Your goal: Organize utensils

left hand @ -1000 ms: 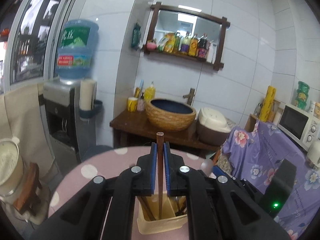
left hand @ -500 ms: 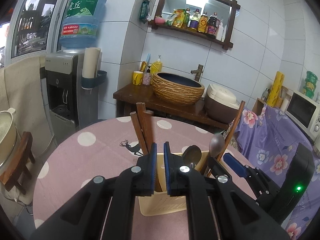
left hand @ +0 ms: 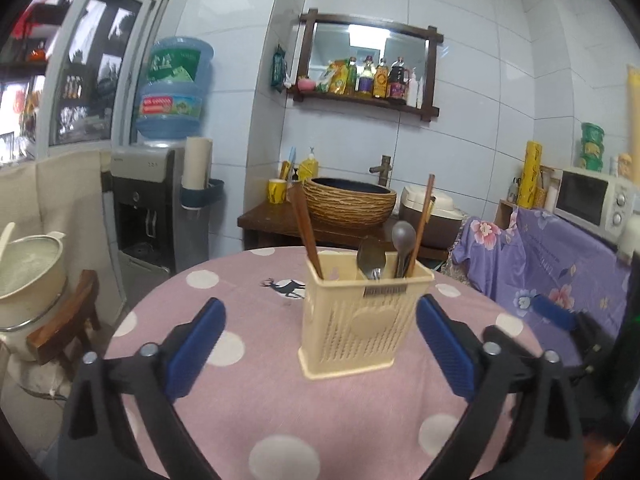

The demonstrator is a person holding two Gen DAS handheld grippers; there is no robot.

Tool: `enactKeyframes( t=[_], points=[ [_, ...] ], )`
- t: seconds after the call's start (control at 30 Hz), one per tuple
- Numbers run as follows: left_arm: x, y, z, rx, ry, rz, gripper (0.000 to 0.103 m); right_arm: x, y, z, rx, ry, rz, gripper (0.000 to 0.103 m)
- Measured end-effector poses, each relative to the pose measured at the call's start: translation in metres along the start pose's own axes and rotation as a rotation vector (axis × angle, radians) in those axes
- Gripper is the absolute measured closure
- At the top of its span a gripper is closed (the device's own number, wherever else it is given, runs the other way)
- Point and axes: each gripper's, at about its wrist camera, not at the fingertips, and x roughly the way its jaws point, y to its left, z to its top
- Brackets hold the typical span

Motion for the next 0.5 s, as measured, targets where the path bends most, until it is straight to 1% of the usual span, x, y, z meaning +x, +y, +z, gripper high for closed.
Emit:
enactKeyframes(
  t=[0.03, 0.1, 0.2, 0.27, 0.33, 0.37, 0.43, 0.5],
  points=[
    [-0.012, -0.001, -0.010, 0.010, -0.011, 0.023, 0.005, -0.013, 0.000, -0.010, -0.006, -0.001, 0.001, 0.005],
    [-0.029, 0.000, -0.027, 0.008, -0.006, 0.063, 0.005, -0.030, -0.001, -0.025, -0.005, 0.009, 0.005, 0.005],
    [-0.051, 0.004, -0.049, -0.033, 0.004, 0.111, 0.005, -0.053, -0.002, -0.050, 0.036, 0.042, 0.021, 0.005],
    [-0.070, 0.007, -0.064, -0.061, -0.020, 0.136, 0.005, -0.065, 0.002, -0.066, 0.035, 0.076, 0.001, 0.005],
    [-0.086, 0.007, -0.078, -0.086, -0.022, 0.171, 0.005, -0.076, 0.006, -0.077, 0.011, 0.090, -0.045, 0.005],
    [-0.093, 0.006, -0.083, -0.094, -0.023, 0.173, 0.005, -0.086, 0.009, -0.083, 0.005, 0.084, -0.054, 0.005],
    [-0.107, 0.000, -0.094, -0.090, -0.029, 0.155, 0.005, -0.106, 0.013, -0.092, 0.007, 0.057, -0.028, 0.005],
    [-0.120, -0.008, -0.103, -0.066, -0.034, 0.147, 0.005, -0.123, 0.017, -0.099, 0.021, 0.047, 0.001, 0.005]
  ],
)
